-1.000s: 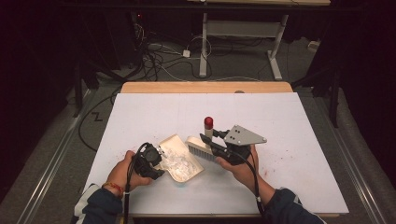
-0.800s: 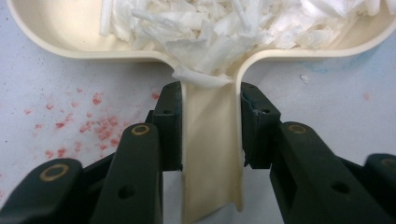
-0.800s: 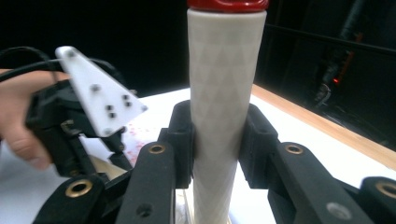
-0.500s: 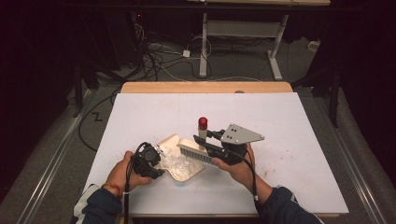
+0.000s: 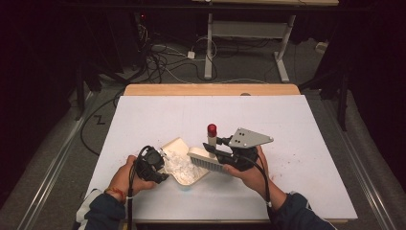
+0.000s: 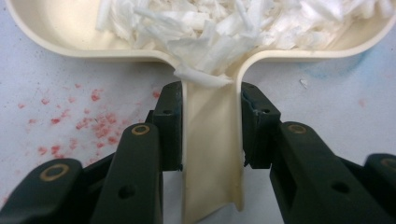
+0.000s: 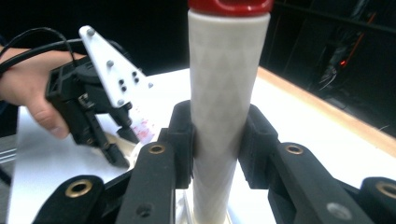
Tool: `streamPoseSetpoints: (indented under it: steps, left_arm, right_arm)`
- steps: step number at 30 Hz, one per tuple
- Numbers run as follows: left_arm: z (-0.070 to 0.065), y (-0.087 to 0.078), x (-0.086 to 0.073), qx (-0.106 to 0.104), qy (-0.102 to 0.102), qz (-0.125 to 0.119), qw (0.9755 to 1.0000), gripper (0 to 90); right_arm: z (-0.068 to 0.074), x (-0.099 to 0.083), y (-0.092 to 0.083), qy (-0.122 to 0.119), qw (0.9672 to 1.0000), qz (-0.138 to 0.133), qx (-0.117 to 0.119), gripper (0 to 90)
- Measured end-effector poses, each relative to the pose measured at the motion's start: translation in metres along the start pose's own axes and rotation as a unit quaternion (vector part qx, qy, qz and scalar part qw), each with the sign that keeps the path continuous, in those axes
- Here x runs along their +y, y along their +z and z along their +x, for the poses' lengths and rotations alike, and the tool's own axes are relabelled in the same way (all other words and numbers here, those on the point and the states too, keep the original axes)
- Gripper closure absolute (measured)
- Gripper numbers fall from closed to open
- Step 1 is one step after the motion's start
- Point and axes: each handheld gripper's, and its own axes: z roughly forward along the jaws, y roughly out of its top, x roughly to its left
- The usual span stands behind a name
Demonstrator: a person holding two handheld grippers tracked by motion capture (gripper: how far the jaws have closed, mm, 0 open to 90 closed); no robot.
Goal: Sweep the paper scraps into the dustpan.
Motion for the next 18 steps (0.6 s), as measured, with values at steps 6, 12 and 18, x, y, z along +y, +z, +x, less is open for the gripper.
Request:
streamPoseSetpoints:
  steps: [6,12,18]
  left_arm:
    - [0.000,0.000,0.000,-0.002,-0.001,-0.002,1.0000,62.9]
    - [0.000,0.000,0.000,-0.001,-0.001,-0.002,1.0000,62.9]
    - [0.001,-0.001,-0.002,-0.005,-0.009,-0.007,0.9999,62.9]
  right_arm:
    - [-0.001,0.002,-0.014,0.004,1.0000,0.001,-0.003,70.5]
    - [-0.003,0.009,-0.026,0.008,0.9999,-0.010,-0.006,70.5]
    - [-0.004,0.004,-0.022,0.011,0.9999,0.008,-0.001,70.5]
